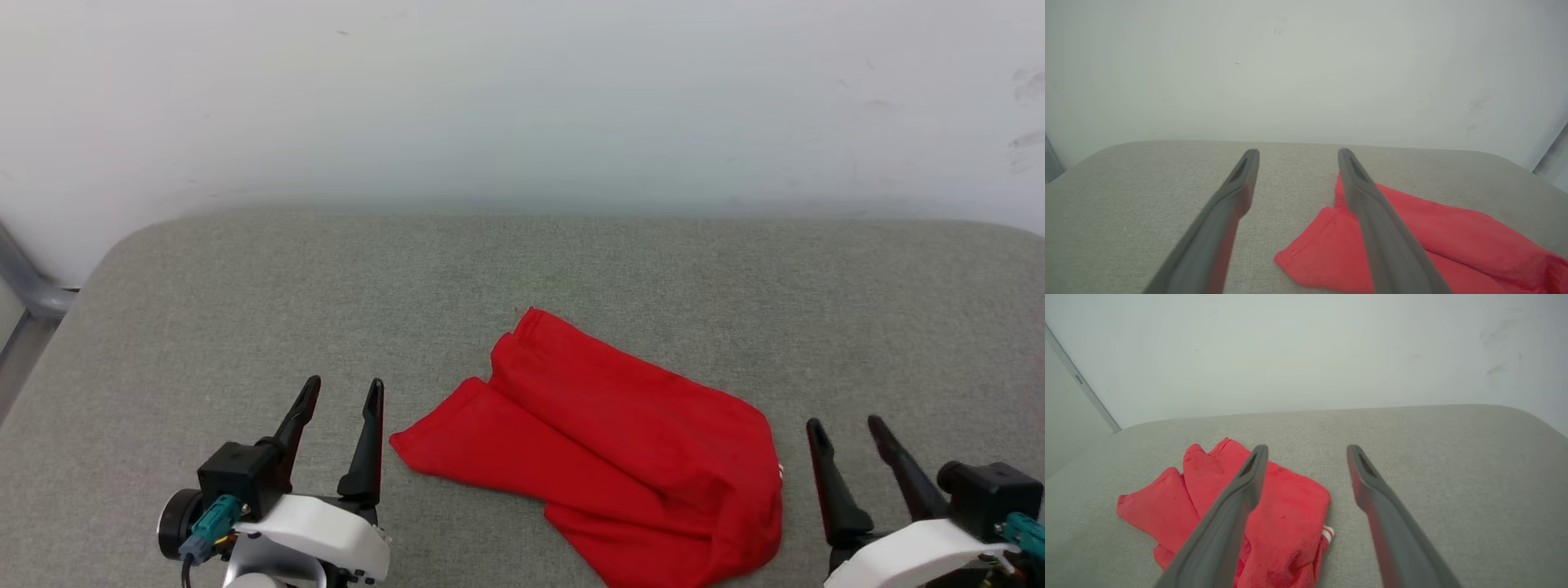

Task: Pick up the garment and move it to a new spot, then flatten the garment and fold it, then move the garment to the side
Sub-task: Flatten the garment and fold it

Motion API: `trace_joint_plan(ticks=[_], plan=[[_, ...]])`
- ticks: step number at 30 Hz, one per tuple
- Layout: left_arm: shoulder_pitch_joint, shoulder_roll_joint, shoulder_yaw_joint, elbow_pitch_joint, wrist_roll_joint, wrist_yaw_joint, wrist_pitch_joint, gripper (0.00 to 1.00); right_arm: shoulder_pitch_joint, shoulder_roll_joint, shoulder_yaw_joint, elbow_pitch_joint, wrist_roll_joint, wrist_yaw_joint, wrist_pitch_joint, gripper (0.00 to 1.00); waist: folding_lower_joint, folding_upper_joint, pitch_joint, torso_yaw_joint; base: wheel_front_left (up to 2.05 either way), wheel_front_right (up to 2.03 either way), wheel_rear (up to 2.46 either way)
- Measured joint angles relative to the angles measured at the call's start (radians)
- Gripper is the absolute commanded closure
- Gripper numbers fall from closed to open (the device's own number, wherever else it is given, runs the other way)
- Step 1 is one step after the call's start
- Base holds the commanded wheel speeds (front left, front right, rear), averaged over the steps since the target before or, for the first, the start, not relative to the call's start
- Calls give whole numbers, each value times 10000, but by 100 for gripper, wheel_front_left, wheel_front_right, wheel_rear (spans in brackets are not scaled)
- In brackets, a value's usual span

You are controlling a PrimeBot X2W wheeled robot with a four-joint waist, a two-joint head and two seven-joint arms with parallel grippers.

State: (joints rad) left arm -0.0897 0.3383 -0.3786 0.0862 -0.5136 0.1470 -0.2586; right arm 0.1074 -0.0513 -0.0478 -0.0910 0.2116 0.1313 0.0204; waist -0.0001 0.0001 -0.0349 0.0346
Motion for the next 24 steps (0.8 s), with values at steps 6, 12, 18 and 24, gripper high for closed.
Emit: trace_joint_plan(ticks=[6,12,18,24], plan=[[-183,-90,-84,-10,-71,-56,92,0,-407,-209,491,1129,640,0,1576,0,0,0,174,246,0,0,0],[-718,-412,-196,-109,-8,-81,73,0,-2417,-1732,1461,2266,1448,0,3998,0,1,0,929,809,0,0,0],[-1198,-692,-217,6,178,-291,0,0,-3957,-2876,2180,3373,1770,-2,5563,0,1,-1,1760,1257,0,0,0],[-1593,-1018,-196,224,330,-477,-15,0,-4890,-3498,2681,4635,1852,0,6021,0,2,0,2494,1666,0,0,0]])
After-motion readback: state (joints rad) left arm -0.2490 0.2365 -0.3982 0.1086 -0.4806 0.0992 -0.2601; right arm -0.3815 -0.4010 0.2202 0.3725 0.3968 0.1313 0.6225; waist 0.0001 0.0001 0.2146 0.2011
